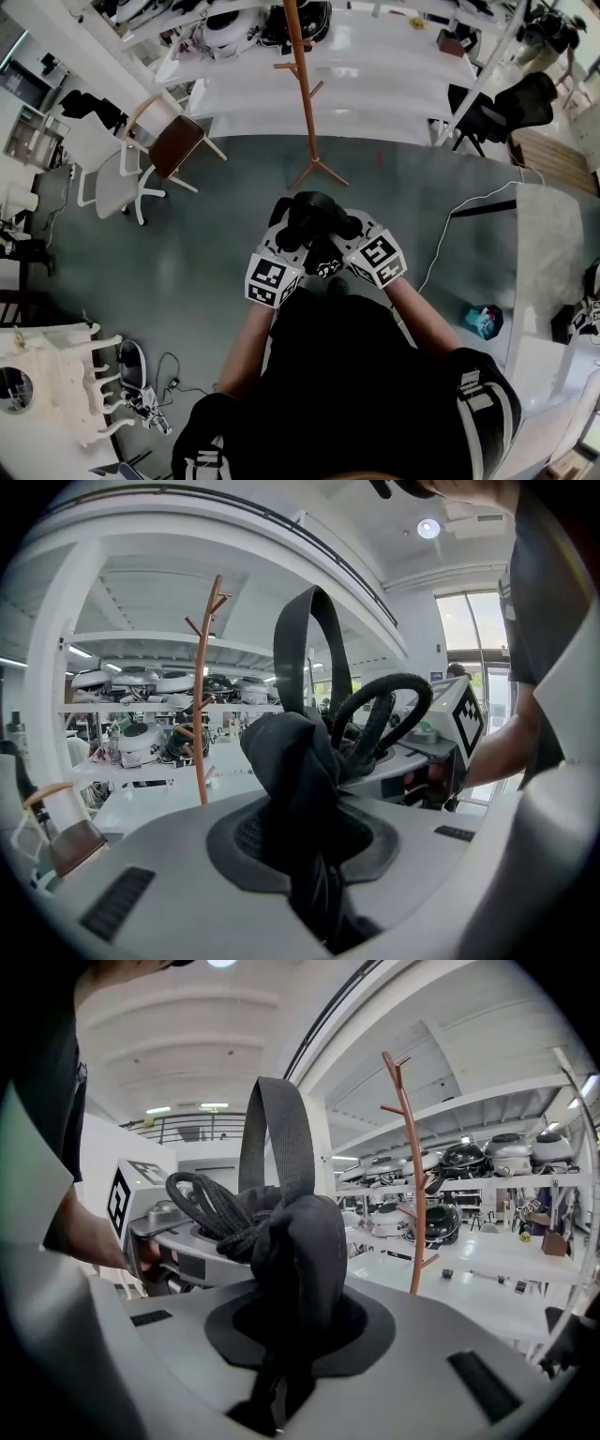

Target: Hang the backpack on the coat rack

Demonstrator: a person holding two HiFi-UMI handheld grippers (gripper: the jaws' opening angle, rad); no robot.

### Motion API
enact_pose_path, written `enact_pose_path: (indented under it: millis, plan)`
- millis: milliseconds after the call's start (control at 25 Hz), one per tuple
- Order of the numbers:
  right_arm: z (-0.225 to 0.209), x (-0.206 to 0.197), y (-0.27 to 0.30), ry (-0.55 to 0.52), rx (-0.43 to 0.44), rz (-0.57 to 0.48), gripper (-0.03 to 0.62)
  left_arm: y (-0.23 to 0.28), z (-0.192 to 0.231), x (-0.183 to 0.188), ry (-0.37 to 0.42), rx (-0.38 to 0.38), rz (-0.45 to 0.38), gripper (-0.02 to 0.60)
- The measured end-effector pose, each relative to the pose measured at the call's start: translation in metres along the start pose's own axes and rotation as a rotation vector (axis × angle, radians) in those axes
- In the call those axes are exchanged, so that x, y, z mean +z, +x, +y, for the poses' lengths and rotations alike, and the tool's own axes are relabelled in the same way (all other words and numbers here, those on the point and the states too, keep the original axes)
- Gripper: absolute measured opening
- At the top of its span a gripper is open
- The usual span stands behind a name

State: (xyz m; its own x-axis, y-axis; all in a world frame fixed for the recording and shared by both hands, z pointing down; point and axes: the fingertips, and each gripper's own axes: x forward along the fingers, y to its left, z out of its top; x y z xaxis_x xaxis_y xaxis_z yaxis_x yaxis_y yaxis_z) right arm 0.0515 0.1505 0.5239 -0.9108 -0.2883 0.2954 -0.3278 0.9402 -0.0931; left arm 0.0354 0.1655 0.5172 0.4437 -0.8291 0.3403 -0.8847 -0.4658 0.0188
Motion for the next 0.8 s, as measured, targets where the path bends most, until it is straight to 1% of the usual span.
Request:
enact_pose_path:
  millis: [400, 800]
  plan:
    - [-0.042, 0.007, 0.006, 0.008, -0.017, 0.002, 0.083, 0.038, 0.014, 0.014, 0.005, -0.017, -0.003, 0.089]
    - [-0.076, 0.015, 0.028, 0.015, -0.056, 0.005, 0.083, 0.067, 0.043, 0.022, 0.007, -0.051, -0.001, 0.089]
